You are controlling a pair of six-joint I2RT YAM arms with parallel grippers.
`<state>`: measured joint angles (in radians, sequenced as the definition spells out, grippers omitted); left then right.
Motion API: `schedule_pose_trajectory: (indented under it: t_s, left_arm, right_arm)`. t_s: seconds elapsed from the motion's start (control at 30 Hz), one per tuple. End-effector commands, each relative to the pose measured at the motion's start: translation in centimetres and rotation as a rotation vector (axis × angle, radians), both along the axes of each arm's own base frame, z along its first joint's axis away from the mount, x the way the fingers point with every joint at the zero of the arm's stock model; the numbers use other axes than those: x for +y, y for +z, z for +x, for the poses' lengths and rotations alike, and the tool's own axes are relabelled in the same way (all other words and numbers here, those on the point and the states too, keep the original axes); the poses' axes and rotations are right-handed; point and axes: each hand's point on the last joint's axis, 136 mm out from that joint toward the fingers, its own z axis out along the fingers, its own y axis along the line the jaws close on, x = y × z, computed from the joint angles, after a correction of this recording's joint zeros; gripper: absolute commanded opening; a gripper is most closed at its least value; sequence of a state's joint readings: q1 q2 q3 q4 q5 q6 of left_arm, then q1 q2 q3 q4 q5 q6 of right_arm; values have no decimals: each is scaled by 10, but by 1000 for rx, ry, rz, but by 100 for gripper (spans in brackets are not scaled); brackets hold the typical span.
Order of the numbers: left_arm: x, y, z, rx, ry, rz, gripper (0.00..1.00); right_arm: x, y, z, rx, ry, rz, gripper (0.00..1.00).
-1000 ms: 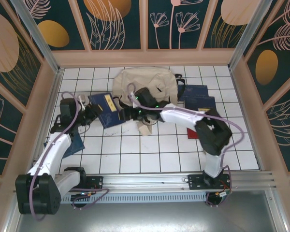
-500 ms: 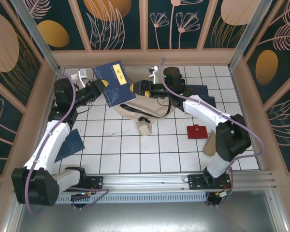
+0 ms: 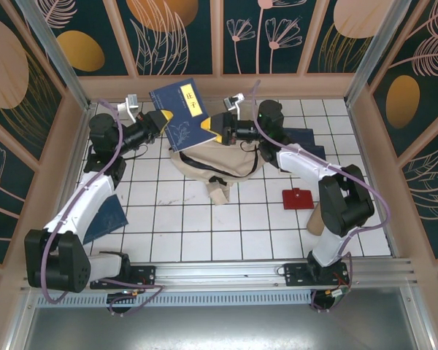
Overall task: Pack the student bag
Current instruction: Pass the book.
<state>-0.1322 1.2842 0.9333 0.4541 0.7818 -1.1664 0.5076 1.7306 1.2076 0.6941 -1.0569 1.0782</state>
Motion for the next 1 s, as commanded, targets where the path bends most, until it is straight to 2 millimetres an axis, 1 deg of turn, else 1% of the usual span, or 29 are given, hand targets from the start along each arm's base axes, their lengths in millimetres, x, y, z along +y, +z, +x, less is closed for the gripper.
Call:
schedule_pose_trajectory:
  t_s: [0.0, 0.07, 0.17, 0.2, 0.27, 0.4, 0.47, 0.5, 0.53, 0.57, 0.6, 0.63, 0.7, 0.77, 0.87, 0.97]
  left_arm:
    - [-3, 25, -2, -91, -21, -25, 0]
    - [-3, 25, -1, -91, -23, -28, 0]
    - [-3, 23, 0, -85, -25, -28, 0]
    - [-4, 23, 0, -85, -28, -29, 0]
    - [-5, 22, 0, -85, -37, -34, 0]
    - [-6, 21, 0, -83, -43, -32, 0]
    - [-5, 17, 3, -70, -32, -20, 0]
    - [-4, 12, 4, -55, -23, -6, 10]
    - [-2, 6, 7, -37, -3, 15, 23]
    - [0, -5, 11, -7, 17, 40, 34]
    - [3, -21, 15, 27, 42, 83, 48]
    - [8, -24, 21, 37, 82, 126, 56]
    - [15, -46, 28, 74, 129, 218, 66]
    - [20, -62, 31, 84, 158, 302, 68]
    - [14, -81, 33, 72, 172, 474, 72]
    - [-11, -99, 31, 51, 118, 665, 75]
  right_arm:
    - [-6, 22, -19, -44, 58, 58, 84]
    - [-8, 25, -19, -40, 41, 65, 77]
    - [-7, 28, -19, -38, 35, 68, 65]
    - [-6, 29, -20, -41, 37, 69, 62]
    - [-2, 26, -17, -31, 29, 54, 55]
    - [0, 19, -7, -9, -11, 33, 36]
    - [-4, 18, -2, -4, -45, 34, 22]
    - [-7, 16, 1, -4, -66, 28, 15]
    - [-11, 13, 4, -1, -93, 15, 7]
    - [-16, 8, 8, 5, -125, -4, 3]
    - [-22, 3, 12, 3, -164, -29, 0]
    - [-30, -4, 16, 7, -202, -59, 0]
    - [-48, -16, 22, 1, -277, -131, 0]
    - [-70, -29, 25, -8, -359, -216, 0]
    - [-113, -43, 28, -18, -492, -345, 0]
    - [-162, -57, 29, 7, -625, -454, 0]
